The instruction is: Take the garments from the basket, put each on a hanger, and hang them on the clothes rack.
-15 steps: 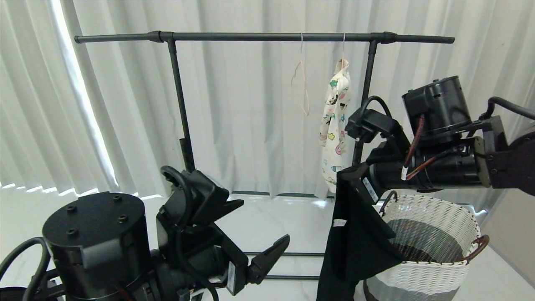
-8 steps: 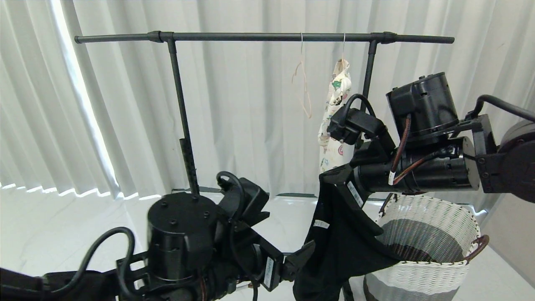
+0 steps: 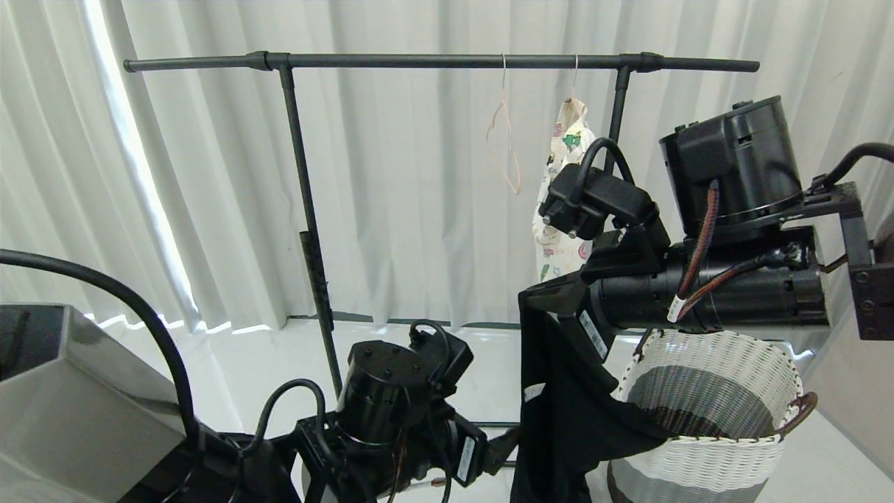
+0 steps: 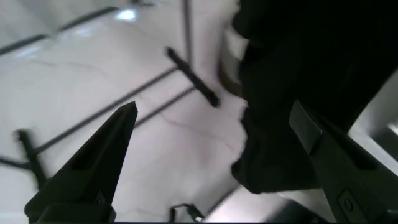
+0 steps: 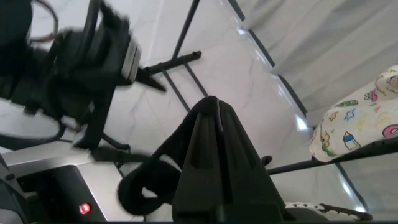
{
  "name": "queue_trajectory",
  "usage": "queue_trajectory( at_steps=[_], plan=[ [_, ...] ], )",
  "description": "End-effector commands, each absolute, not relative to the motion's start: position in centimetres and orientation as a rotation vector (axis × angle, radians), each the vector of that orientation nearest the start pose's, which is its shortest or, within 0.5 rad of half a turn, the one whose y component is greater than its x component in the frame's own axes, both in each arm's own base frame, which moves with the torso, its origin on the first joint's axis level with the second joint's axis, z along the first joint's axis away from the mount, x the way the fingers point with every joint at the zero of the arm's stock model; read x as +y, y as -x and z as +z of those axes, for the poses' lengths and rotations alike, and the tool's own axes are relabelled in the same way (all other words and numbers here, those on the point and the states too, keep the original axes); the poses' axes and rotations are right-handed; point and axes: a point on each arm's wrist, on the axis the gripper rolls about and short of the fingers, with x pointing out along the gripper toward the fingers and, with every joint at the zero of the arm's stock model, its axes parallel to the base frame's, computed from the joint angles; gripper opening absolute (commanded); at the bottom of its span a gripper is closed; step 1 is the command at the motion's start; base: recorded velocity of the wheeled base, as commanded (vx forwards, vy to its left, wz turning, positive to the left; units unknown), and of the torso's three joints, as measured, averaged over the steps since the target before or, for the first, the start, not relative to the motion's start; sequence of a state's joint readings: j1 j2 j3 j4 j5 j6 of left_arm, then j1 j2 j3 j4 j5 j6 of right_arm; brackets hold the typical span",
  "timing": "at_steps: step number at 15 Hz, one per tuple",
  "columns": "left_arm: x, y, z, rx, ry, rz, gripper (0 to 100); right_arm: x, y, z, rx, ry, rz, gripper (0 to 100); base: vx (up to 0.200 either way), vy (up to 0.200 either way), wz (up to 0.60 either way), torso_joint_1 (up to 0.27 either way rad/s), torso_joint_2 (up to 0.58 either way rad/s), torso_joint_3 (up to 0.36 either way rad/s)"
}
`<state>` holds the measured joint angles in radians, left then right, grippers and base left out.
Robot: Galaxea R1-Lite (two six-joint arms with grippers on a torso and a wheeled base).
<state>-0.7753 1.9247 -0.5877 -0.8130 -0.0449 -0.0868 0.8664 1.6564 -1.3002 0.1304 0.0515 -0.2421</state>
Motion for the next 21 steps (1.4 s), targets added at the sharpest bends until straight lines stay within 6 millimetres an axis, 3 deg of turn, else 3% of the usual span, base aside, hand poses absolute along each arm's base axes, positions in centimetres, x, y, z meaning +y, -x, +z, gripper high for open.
queue_trajectory(
  at_steps=[1,4,6,8,10,13,15,18,21],
  plan=[
    [-21.8,-21.0,7.2,0.564,-0.126,-0.815,100,23.4,-19.6,26.1,0.35,0.421,0.958,0,0.0,0.0,0.0,0.0,0.0,0.0],
    [-19.0,-18.4,6.1,0.651,-0.159,-0.8,100,23.9,-20.1,25.5,0.361,0.425,0.956,0,0.0,0.0,0.0,0.0,0.0,0.0],
    [-17.0,-16.5,7.3,0.639,-0.137,-0.832,100,24.6,-20.6,25.0,0.352,0.421,0.956,0,0.0,0.0,0.0,0.0,0.0,0.0],
    [-16.6,-16.0,8.9,0.58,-0.1,-0.897,100,25.0,-20.9,24.5,0.359,0.425,0.957,0,0.0,0.0,0.0,0.0,0.0,0.0],
    [-17.5,-17.3,10.3,0.517,-0.072,-0.894,100,25.4,-21.2,24.1,0.362,0.427,0.96,0,0.0,0.0,0.0,0.0,0.0,0.0],
    [-18.8,-21.6,10.5,0.473,-0.048,-0.805,100,25.5,-20.8,24.3,0.351,0.428,0.969,0,0.0,0.0,0.0,0.0,0.0,0.0],
    [-19.2,-22.7,9.6,0.494,-0.058,-0.777,100,25.7,-20.6,24.5,0.346,0.428,0.974,0,0.0,0.0,0.0,0.0,0.0,0.0],
    [-19.7,-23.7,5.9,0.594,-0.118,-0.679,100,25.7,-19.8,25.1,0.326,0.425,0.991,0,0.0,0.0,0.0,0.0,0.0,0.0],
    [-20.3,-24.1,4.5,0.625,-0.148,-0.657,100,25.6,-19.6,25.3,0.321,0.424,0.994,0,0.0,0.0,0.0,0.0,0.0,0.0]
  ],
)
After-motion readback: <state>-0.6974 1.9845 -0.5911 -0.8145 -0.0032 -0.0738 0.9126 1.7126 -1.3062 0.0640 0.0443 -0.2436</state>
